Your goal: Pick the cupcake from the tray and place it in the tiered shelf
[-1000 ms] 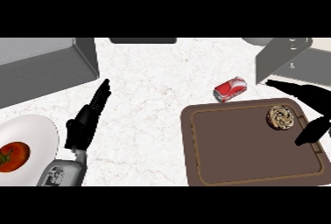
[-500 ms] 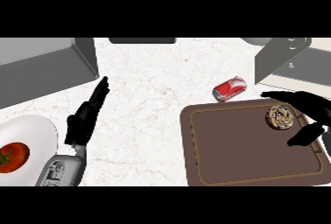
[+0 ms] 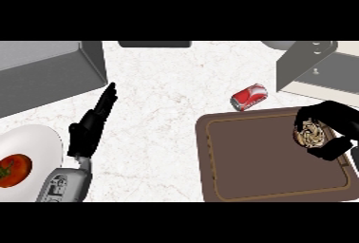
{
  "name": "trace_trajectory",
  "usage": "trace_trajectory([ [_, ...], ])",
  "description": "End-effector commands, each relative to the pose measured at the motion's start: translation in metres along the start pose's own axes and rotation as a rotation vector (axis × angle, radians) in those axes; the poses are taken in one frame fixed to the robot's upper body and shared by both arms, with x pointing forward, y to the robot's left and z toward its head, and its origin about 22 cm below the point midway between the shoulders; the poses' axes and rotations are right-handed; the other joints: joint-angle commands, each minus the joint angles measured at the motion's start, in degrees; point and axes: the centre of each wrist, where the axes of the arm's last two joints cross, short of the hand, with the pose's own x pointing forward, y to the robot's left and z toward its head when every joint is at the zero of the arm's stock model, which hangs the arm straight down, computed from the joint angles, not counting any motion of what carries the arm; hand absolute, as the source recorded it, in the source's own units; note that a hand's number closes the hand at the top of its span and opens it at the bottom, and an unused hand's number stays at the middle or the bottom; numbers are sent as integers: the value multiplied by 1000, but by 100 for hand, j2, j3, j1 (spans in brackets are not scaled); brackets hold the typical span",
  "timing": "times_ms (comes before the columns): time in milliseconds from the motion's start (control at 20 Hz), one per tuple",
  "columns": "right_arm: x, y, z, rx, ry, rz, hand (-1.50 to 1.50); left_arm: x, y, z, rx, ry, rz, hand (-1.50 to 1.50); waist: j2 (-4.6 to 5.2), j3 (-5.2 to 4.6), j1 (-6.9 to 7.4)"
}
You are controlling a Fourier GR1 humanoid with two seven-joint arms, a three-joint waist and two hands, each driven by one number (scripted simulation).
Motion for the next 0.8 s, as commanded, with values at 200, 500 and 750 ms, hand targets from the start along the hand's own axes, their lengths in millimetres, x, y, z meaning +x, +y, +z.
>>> trace_trajectory([
  [200,16,6,2,-113,58,-104,150,11,1,1,-3,3,10,0,-14,8,-78],
  [500,80,62,-47,-402,432,-361,150,-5,15,11,45,25,-3,0,-82,-12,-260],
  [750,135,41,-48,-670,354,-578,150,-2,-3,6,32,30,4,0,-71,11,-186],
])
